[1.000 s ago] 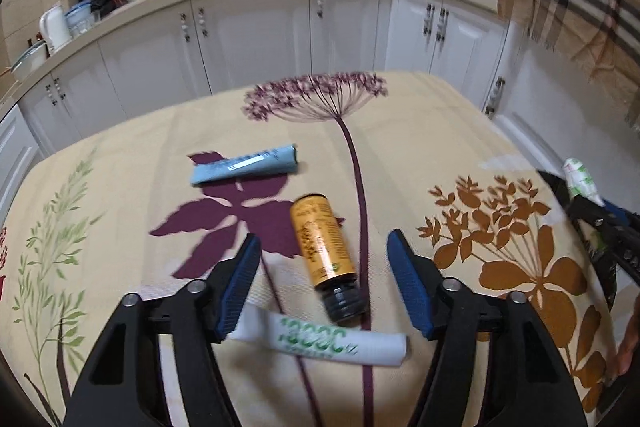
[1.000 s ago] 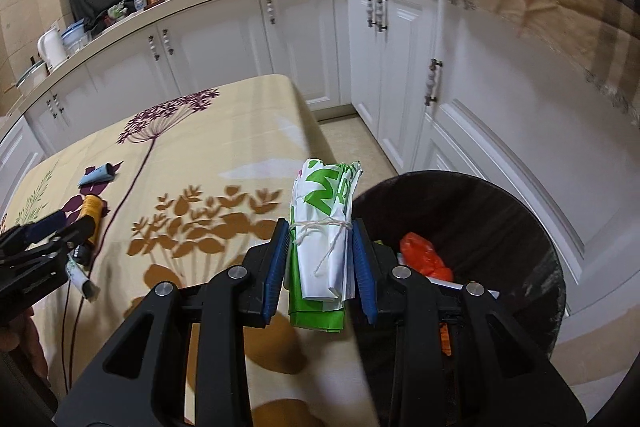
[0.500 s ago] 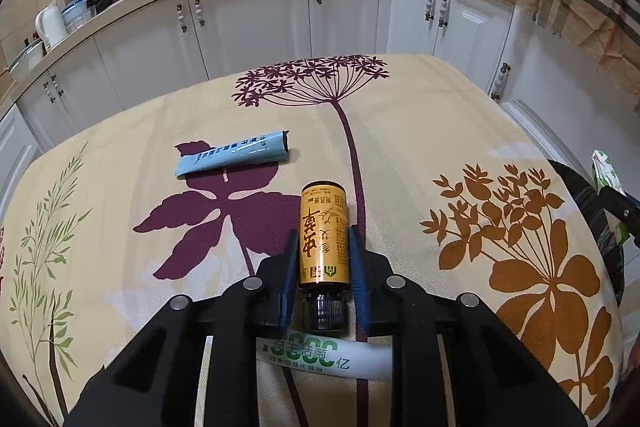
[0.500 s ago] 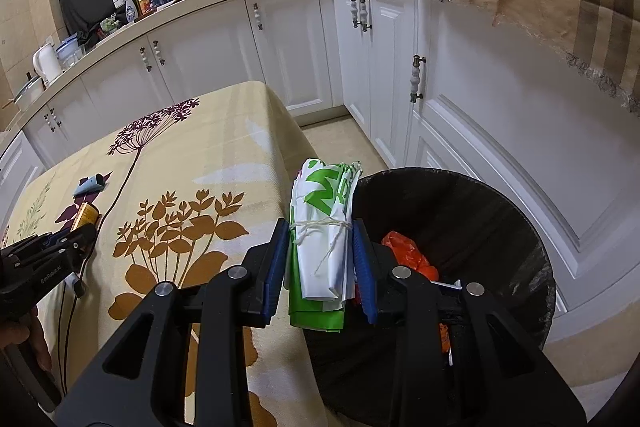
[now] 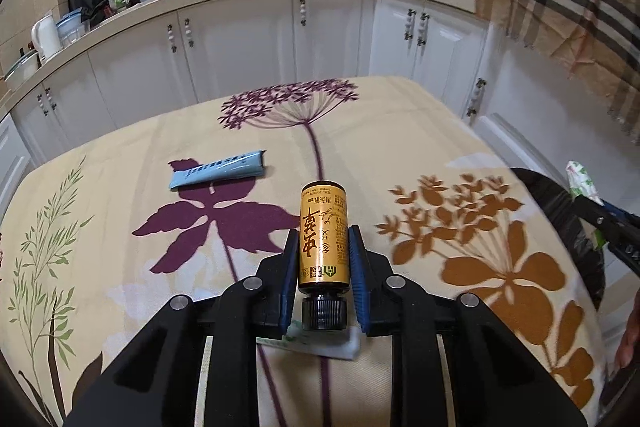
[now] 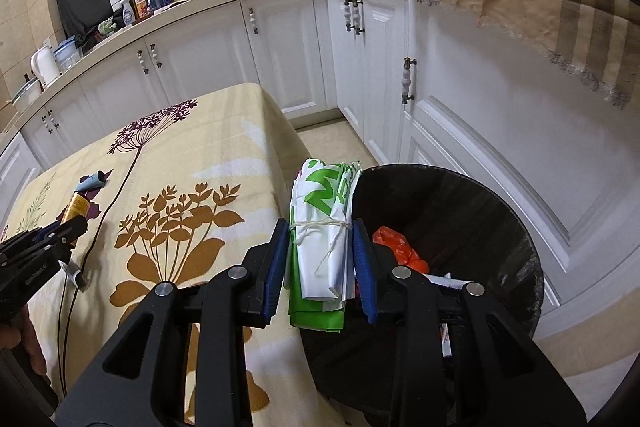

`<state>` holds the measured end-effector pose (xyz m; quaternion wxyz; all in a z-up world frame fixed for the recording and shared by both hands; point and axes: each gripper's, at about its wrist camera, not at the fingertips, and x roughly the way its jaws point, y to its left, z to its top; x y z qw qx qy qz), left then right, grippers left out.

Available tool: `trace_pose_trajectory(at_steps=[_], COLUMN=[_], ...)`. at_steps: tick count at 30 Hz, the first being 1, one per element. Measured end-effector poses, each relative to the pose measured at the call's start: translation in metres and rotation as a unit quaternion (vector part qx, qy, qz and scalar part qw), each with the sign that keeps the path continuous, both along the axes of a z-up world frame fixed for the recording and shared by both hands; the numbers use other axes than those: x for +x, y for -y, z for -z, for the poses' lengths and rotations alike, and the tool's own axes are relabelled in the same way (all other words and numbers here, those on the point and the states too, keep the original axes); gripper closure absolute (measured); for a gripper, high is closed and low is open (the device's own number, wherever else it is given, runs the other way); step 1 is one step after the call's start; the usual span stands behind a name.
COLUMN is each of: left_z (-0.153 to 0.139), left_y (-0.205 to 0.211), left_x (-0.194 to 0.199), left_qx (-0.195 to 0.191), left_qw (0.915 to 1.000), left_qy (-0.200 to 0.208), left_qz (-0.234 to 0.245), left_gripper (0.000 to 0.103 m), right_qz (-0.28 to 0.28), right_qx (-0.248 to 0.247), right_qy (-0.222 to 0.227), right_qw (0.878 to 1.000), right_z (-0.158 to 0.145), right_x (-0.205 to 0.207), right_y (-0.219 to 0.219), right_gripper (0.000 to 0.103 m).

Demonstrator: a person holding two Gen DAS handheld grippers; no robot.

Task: Collect trash
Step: 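Carry the packet and bottle over the black bin and open both tools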

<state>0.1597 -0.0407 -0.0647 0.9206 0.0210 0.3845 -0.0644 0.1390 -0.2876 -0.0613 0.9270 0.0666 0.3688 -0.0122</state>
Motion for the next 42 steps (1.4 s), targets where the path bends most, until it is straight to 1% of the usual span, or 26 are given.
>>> trace_pose_trajectory(at_steps=[6, 13, 17, 25, 32, 42], left_z=[-0.013, -0.023, -0.026, -0.029, -0.026, -0.017], left_y=[0.019, 0.057, 0.084, 0.133, 0.164, 0.184], left_x=[-0.016, -0.032, -0.035, -0.034, -0.026, -0.01], left_qx=[-0.014, -0.025, -0.031, -0.034, -0.032, -0.032], left_qw=[0.9993, 0.9958, 0.9922, 0.9845, 0.9804, 0.9808], left_qy=[0.02, 0.04, 0.045, 0.056, 0.063, 0.055], left_qz=[0.027, 0.079, 0.112, 0.163, 0.184, 0.185], left_gripper=[0.078, 0.078, 0.078, 0.078, 0.078, 0.078], right_qz=[0.012, 0.034, 0.047, 0.077, 0.091, 0.097], right_qx=[-0.004, -0.012, -0.017, -0.028, -0.028, -0.025], right_qy=[0.004, 0.011, 0.017, 0.024, 0.025, 0.028], right_qw=[1.0, 0.999, 0.999, 0.996, 0.995, 0.995], right_z=[-0.004, -0.01, -0.014, -0.02, -0.017, -0.012], right_x=[-0.014, -0.033, -0.041, -0.052, -0.049, -0.037], right_y=[0.007, 0.023, 0.035, 0.066, 0.084, 0.095], right_gripper=[0.072, 0.072, 0.072, 0.072, 0.072, 0.072])
